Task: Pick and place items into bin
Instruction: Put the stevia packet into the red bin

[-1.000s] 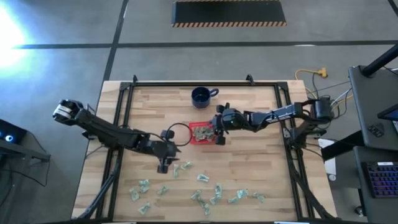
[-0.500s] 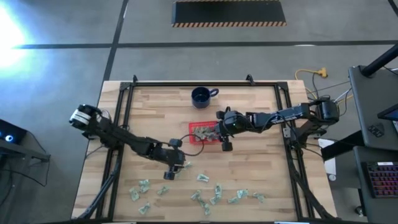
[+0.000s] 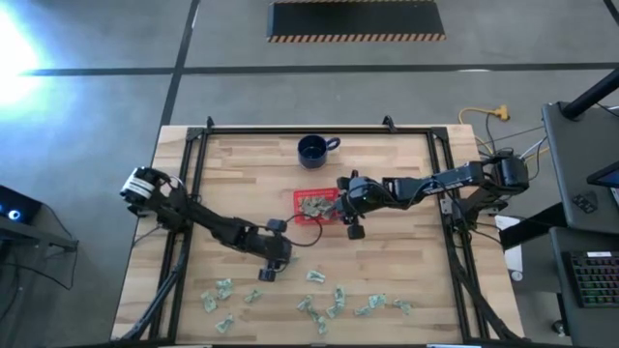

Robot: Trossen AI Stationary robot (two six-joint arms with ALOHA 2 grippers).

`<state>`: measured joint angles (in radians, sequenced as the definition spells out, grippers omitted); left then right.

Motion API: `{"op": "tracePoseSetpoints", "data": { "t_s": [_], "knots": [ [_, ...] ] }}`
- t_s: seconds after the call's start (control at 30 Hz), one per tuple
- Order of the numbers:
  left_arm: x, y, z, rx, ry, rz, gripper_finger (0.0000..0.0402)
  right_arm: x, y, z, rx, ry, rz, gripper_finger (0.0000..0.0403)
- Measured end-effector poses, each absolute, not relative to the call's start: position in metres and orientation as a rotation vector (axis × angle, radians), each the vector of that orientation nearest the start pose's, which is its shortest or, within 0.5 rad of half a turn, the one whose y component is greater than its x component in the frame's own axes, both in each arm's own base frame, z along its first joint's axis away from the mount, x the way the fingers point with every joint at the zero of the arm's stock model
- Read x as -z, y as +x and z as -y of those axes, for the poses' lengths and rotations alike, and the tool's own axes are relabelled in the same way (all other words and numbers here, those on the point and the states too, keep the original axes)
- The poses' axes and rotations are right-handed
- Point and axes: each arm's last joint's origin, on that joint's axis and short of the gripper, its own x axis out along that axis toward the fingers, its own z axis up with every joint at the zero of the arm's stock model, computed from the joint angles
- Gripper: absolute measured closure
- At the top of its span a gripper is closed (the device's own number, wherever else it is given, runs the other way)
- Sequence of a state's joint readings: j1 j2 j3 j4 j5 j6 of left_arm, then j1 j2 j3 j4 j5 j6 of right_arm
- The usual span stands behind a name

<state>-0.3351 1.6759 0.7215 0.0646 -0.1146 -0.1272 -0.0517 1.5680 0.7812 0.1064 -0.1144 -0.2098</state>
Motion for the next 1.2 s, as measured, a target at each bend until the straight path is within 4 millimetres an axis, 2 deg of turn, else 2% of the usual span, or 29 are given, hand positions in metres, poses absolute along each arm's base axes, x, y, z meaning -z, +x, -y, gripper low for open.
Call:
{"op": "tracePoseSetpoints", "data": {
  "t_s": [0.13, 0.33, 0.53, 0.73, 0.87, 1.0, 1.2],
  "knots": [
    [-0.127, 0.283, 0.095, 0.151, 0.082, -0.879, 0.0306, -0.178, 0.309, 0.013, -0.13, -0.146, -0.659, 0.0304],
    [-0.132, 0.279, 0.092, 0.131, 0.109, -0.89, 0.0392, -0.179, 0.309, 0.012, -0.133, -0.148, -0.657, 0.0312],
    [-0.142, 0.275, 0.089, 0.066, 0.161, -0.869, 0.0392, -0.18, 0.307, 0.008, -0.144, -0.151, -0.672, 0.032],
    [-0.162, 0.272, 0.079, -0.101, 0.289, -0.788, 0.0392, -0.194, 0.3, 0.005, -0.152, -0.163, -0.64, 0.0327],
    [-0.172, 0.276, 0.069, -0.227, 0.374, -0.718, 0.0392, -0.207, 0.295, 0.002, -0.154, -0.17, -0.6, 0.0331],
    [-0.179, 0.285, 0.056, -0.258, 0.397, -0.645, 0.0392, -0.215, 0.291, -0.001, -0.159, -0.173, -0.579, 0.0329],
    [-0.182, 0.296, 0.032, -0.286, 0.38, -0.607, 0.0392, -0.215, 0.288, -0.008, -0.183, -0.176, -0.596, 0.0331]
  ]
}}
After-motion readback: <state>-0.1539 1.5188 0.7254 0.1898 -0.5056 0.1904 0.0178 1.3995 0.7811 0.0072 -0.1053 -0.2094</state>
